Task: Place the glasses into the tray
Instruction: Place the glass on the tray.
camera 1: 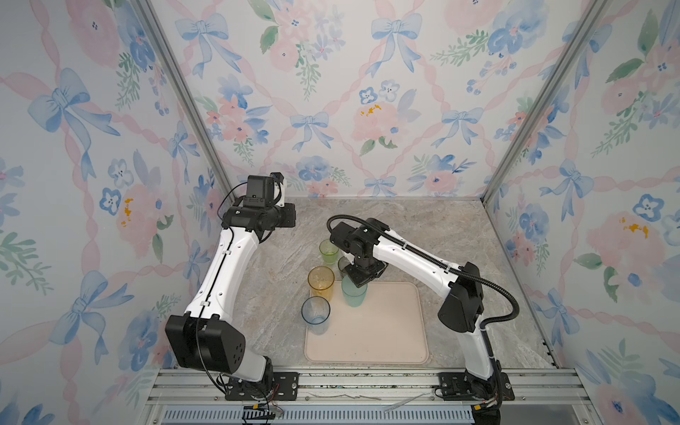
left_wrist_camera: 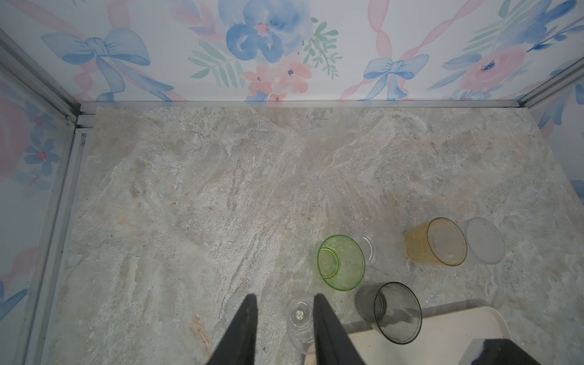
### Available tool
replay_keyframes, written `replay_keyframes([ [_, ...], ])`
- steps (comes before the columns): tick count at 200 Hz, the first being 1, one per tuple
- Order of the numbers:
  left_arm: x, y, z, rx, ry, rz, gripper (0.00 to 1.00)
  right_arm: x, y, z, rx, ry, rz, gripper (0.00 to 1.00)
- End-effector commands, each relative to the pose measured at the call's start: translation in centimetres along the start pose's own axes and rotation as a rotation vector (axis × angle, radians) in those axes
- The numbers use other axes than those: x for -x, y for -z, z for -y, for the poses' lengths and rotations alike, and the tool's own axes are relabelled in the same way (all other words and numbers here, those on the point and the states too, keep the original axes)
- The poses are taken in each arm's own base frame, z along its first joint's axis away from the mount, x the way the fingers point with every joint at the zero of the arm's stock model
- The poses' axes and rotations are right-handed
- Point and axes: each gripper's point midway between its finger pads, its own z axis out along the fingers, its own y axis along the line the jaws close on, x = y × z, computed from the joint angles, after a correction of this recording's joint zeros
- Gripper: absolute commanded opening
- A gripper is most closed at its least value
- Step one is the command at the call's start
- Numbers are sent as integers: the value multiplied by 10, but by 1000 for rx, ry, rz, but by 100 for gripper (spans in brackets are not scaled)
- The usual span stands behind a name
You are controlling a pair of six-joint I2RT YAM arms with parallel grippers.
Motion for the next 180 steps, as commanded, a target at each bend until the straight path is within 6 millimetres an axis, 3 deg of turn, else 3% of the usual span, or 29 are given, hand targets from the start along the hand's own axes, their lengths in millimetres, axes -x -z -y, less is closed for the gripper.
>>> replay_keyframes([
  [1, -4, 8, 2, -14, 6, 2, 33, 10, -4, -6, -4, 15, 20, 0],
  [95, -10, 11, 2, -19, 0, -3, 33, 20, -20, -4, -2, -7, 34, 2],
  [180, -11, 10, 4, -27, -7, -8, 34, 15, -29, 0, 15, -35, 7, 14],
])
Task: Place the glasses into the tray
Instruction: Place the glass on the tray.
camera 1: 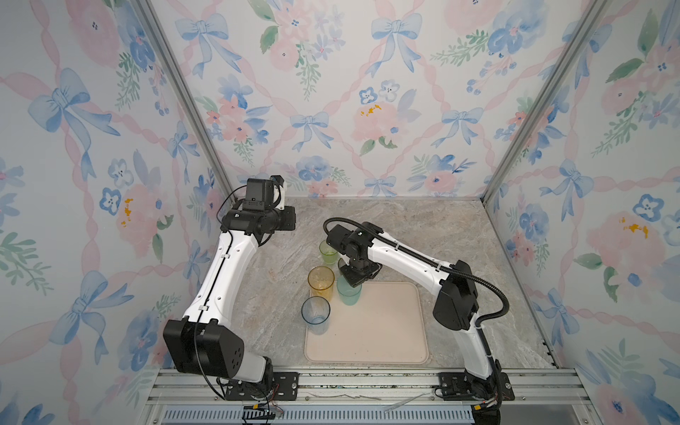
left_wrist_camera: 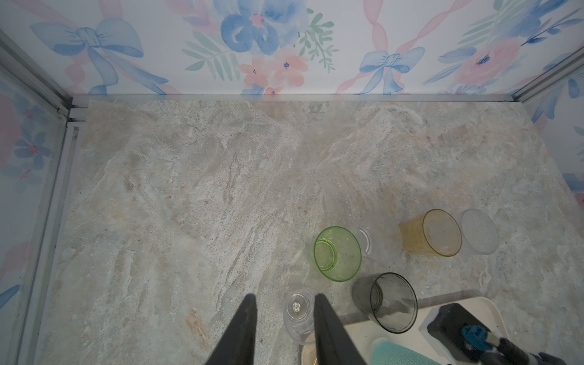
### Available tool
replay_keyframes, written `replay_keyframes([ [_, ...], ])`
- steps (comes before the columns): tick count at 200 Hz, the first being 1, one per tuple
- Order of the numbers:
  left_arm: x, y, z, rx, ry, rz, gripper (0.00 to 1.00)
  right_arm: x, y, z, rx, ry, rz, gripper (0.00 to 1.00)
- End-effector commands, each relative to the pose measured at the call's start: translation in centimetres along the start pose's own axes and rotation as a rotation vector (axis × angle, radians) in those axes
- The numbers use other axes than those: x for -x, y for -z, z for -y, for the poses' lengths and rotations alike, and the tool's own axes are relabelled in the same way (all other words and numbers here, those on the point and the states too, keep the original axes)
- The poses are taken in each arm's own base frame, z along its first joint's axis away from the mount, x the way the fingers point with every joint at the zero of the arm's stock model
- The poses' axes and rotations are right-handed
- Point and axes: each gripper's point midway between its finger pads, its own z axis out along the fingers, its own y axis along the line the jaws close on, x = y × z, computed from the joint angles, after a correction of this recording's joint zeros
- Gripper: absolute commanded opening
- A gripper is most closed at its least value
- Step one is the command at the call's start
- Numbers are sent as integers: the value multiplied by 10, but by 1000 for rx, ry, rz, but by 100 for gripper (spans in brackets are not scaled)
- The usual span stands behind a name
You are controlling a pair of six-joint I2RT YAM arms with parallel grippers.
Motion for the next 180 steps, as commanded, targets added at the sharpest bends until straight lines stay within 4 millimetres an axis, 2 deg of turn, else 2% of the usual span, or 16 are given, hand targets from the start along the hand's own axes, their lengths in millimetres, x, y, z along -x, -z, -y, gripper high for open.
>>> replay_keyframes([
  [1, -4, 6, 1, -12, -7, -4, 34, -2, -6, 3, 6, -20, -19, 14],
  [74, -5, 6, 1, -10, -14, -9, 34, -3, -8, 5, 25, -37, -23, 27],
  [92, -7, 4, 2, -15, -13, -16, 34, -2, -5, 5, 32, -43, -15, 33],
  [113, -8, 4, 2, -19, -12, -19, 34, 1, 3, 6, 51, -56, 12, 41],
  [180, -14, 0, 7, -35, -14, -41, 34, 8, 51, 10, 119, -84, 116, 47],
])
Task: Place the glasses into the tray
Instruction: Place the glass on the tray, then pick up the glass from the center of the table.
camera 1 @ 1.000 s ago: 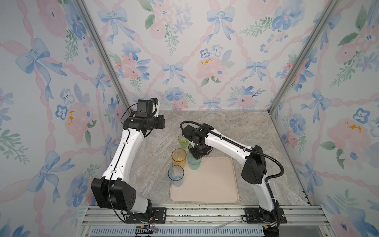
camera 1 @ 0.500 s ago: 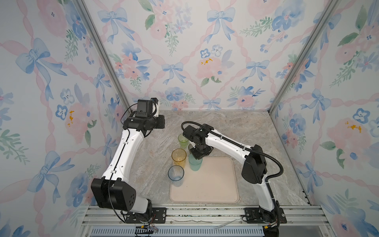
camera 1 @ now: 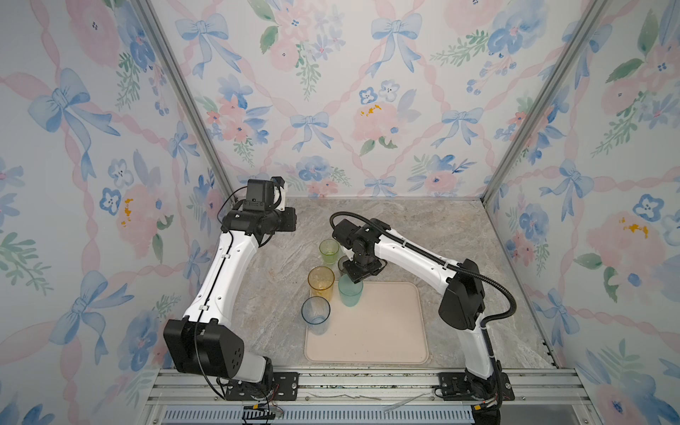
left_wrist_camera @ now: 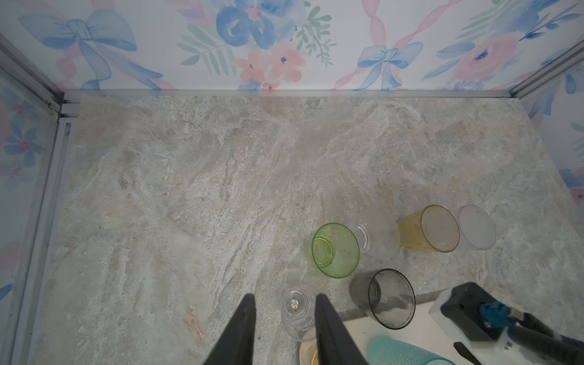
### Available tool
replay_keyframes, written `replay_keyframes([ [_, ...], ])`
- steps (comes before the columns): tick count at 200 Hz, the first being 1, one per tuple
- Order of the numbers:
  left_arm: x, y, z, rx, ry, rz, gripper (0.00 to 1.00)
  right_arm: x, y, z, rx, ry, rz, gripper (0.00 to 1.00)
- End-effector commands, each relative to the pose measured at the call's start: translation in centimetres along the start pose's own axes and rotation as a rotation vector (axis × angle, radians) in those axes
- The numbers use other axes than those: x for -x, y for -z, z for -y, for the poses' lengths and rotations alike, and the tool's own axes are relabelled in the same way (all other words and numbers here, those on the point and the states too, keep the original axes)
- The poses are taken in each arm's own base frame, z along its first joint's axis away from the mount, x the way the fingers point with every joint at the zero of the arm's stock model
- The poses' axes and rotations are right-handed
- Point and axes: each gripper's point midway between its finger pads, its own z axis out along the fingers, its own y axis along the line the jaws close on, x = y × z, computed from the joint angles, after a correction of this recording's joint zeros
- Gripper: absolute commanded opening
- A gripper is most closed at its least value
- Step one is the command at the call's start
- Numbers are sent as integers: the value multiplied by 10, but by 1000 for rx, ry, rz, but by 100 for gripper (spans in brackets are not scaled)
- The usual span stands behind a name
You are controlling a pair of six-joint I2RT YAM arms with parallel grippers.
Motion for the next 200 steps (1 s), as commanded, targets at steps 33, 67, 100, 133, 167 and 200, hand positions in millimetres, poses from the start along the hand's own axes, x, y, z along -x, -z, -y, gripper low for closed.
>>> replay_keyframes([
  [33, -24, -7, 12, -21, -30, -76, 32, 1, 76, 5, 66, -23, 122, 50],
  [67, -57, -19, 10, 1, -17, -163, 29, 0, 126, 38, 82, -102, 229, 51],
  [100, -95, -37, 7, -6, 21, -269, 23, -1, 159, 79, 116, -216, 320, 52],
  [133, -119, -49, 10, -29, 42, -342, 13, 0, 166, 100, 109, -263, 345, 52],
  [167, -135, -60, 17, -50, 50, -399, 15, 0, 162, 109, 107, -282, 345, 52],
  [200, -146, -71, 13, -34, 56, -442, 39, -3, 163, 118, 106, -304, 353, 52],
])
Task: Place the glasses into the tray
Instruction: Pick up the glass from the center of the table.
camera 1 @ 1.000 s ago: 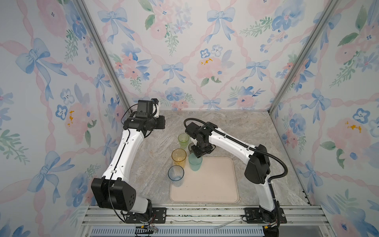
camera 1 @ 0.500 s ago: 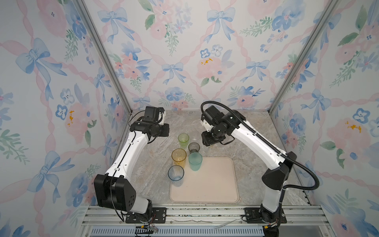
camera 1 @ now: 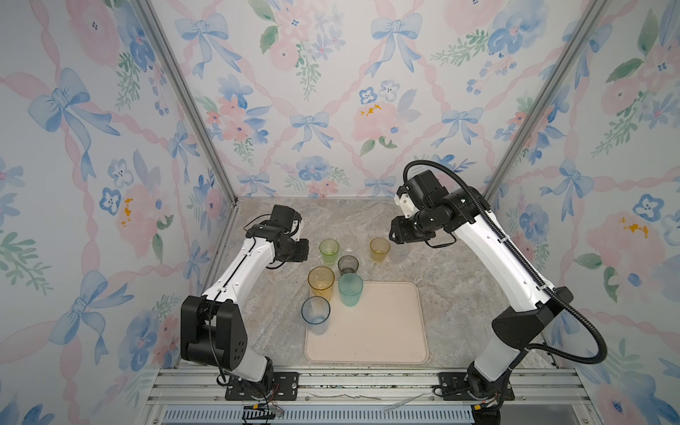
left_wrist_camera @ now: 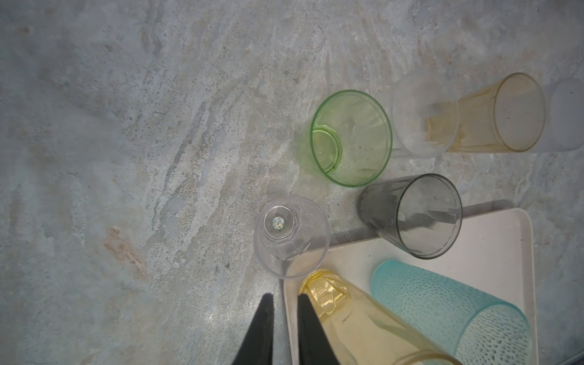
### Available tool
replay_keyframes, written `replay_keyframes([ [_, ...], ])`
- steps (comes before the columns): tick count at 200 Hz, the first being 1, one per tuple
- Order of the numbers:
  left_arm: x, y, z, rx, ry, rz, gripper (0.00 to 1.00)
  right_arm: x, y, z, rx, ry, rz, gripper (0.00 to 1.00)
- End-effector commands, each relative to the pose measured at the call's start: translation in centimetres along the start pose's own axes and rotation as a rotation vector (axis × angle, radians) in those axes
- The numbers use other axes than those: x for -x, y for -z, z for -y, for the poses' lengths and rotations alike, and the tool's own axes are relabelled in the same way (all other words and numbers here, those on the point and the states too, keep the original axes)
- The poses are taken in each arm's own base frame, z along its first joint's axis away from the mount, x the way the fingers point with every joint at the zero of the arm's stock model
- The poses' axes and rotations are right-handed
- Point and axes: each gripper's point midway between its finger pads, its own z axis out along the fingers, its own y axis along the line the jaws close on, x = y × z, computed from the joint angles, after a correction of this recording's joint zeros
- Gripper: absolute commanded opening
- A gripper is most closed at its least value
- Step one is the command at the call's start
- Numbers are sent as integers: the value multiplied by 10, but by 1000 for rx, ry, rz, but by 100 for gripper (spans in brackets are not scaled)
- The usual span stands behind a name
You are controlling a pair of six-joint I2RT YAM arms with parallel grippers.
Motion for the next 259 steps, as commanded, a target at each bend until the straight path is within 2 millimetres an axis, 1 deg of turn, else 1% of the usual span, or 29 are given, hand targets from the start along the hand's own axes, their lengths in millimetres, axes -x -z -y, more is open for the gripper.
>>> replay_keyframes([
  [1, -11, -14, -1, -3, 18, -60, 40, 1, 3, 9, 5, -28, 10, 52],
  [8, -12, -17, -2, -1, 19, -67, 40, 0, 4, 11, 4, -34, 13, 52],
  [20, -13, -21, -2, -4, 17, -81, 36, 0, 6, 15, 3, -41, 20, 52],
  [41, -15, -30, -6, 17, 22, -103, 36, -1, 11, 23, 3, -59, 31, 52],
  [57, -14, -35, -8, 25, 21, -114, 34, -3, 6, 29, -5, -71, 20, 52],
  [59, -14, -36, -8, 27, 21, -115, 33, -4, 13, 29, 1, -71, 38, 52],
  [63, -14, -37, -8, 29, 21, -118, 32, -4, 16, 30, 3, -72, 44, 52],
  [71, -14, -40, -8, 32, 20, -124, 30, -5, 16, 33, 2, -79, 45, 52],
  [94, -13, -48, -11, 47, 21, -139, 27, -6, 18, 38, 7, -94, 50, 52],
  [161, -6, -58, -17, 88, 9, -151, 24, -6, 13, 45, 12, -109, 38, 52],
  [192, -7, -63, -20, 97, 5, -164, 23, -3, 10, 49, 17, -118, 33, 52],
  [259, -4, -71, -19, 90, -3, -178, 21, 1, 4, 52, 20, -127, 28, 52],
])
